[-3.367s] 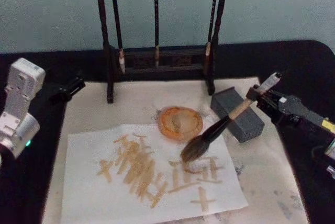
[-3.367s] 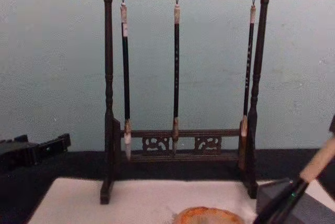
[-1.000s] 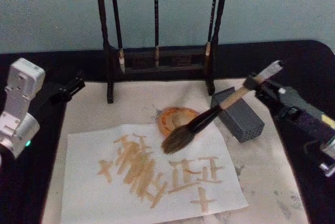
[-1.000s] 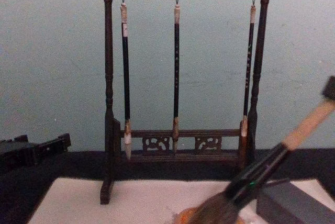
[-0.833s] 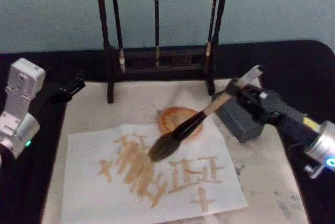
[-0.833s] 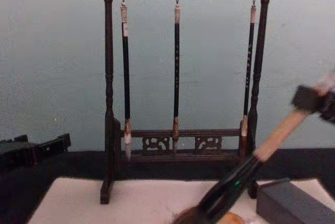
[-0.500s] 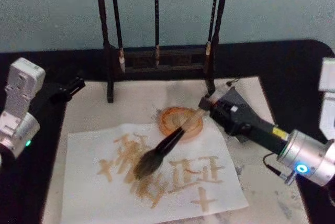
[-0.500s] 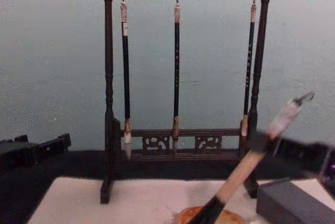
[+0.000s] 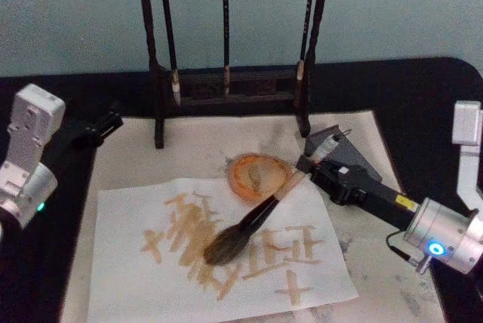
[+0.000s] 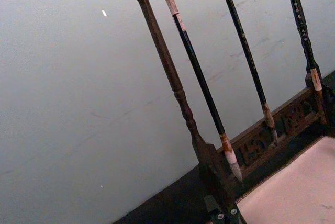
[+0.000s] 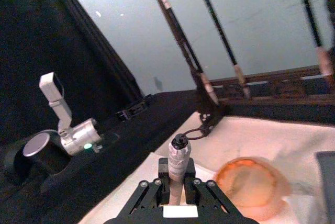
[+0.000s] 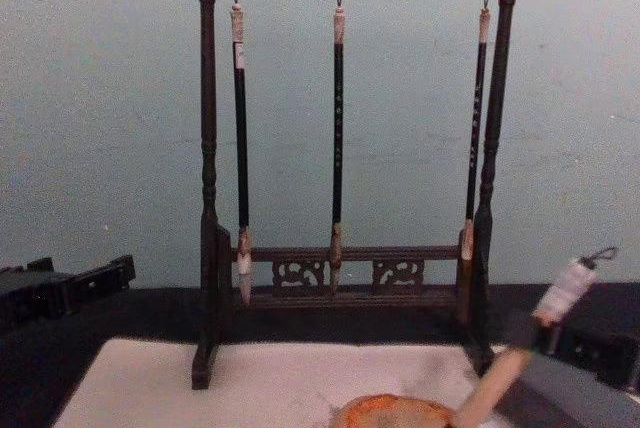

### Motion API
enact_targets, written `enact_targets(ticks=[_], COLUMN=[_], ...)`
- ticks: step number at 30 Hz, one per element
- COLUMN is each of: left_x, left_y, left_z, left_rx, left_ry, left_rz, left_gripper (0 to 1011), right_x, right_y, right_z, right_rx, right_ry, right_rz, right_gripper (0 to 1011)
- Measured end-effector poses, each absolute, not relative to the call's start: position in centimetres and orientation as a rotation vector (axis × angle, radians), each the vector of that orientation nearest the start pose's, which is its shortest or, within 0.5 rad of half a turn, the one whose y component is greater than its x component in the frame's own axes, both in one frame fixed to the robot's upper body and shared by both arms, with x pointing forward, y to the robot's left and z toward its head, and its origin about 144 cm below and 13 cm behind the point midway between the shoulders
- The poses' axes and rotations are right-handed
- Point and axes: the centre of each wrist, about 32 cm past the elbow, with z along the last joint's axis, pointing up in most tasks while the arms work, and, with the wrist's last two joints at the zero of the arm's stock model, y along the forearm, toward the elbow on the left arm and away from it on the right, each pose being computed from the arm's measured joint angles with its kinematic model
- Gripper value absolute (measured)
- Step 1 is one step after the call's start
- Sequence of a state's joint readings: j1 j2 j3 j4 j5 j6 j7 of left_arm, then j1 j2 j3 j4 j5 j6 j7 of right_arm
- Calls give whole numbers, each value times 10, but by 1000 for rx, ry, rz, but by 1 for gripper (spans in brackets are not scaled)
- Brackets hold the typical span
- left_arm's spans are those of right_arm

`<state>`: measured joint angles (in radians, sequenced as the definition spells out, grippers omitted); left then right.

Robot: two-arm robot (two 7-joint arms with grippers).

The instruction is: Pick up the brush from the inkstone, write on the paper, then place the brush back to its original position.

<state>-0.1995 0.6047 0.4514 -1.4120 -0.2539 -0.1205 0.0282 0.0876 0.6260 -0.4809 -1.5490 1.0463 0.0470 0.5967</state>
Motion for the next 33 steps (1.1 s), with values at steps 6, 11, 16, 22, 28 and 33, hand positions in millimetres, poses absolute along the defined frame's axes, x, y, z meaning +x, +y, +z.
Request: enact_targets(ticks=[6,11,16,22,28,33], left_x=[489,489,489,489,489,489], left_y=[310,310,310,310,310,310], left_z=[1140,1140,1140,1140,1140,1140], left_rx=[304,304,304,304,305,304], left_ry=[-285,-285,-285,-285,-285,-285], left_rz=[1248,1248,1248,1248,1248,1248], left_gripper=[1002,1000,1002,1002,1002,1002], right_x=[448,445,441,437,434,434], right_y=[-300,-312,-323,-334,-341,-340], right_z=[1131,1132,1134,1136,1143,1150], right_rx=[188,192,201,217,246,271], right_ry=[479,477,475,471,466,455], right_rz=[-659,-687,-704,-716,-715,-698], right_gripper=[163,161,163,163,161,163])
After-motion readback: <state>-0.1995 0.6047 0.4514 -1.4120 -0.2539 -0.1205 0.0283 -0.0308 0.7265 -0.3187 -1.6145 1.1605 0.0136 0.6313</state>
